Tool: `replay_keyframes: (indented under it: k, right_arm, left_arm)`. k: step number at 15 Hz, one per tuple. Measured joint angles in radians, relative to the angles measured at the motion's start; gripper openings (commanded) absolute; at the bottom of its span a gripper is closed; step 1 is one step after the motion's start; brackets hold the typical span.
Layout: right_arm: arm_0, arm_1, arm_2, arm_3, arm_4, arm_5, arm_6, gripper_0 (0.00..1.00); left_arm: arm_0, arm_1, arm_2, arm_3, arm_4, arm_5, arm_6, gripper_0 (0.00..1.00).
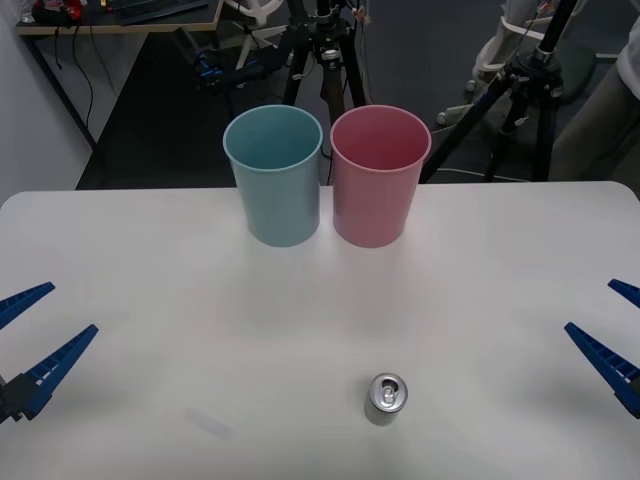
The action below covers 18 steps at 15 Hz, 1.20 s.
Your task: Grasp the object on the table and drop it into the matching bin: aluminum can to the light blue bin, PET bottle to the pink bin.
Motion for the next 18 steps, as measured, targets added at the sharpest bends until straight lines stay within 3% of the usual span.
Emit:
replay_keyframes:
  k: [6, 10, 13, 18]
  right_arm:
    - [0.006, 0.030, 0.008, 0.005, 0.015, 0.006, -0.004, 1.00]
    - [0.046, -0.023, 0.067, 0.003, 0.023, -0.018, 0.036, 1.00]
    - [0.086, -0.039, 0.086, 0.013, 0.034, -0.084, 0.155, 1.00]
    - [0.073, -0.040, 0.132, 0.163, 0.079, -0.239, 0.348, 1.00]
  left_arm:
    - [0.000, 0.000, 0.000, 0.000, 0.000, 0.000, 0.000, 1.00]
    - [0.000, 0.000, 0.000, 0.000, 0.000, 0.000, 0.000, 1.00]
    - [0.000, 0.000, 0.000, 0.000, 0.000, 0.000, 0.000, 1.00]
    - [0.000, 0.000, 0.000, 0.000, 0.000, 0.000, 0.000, 1.00]
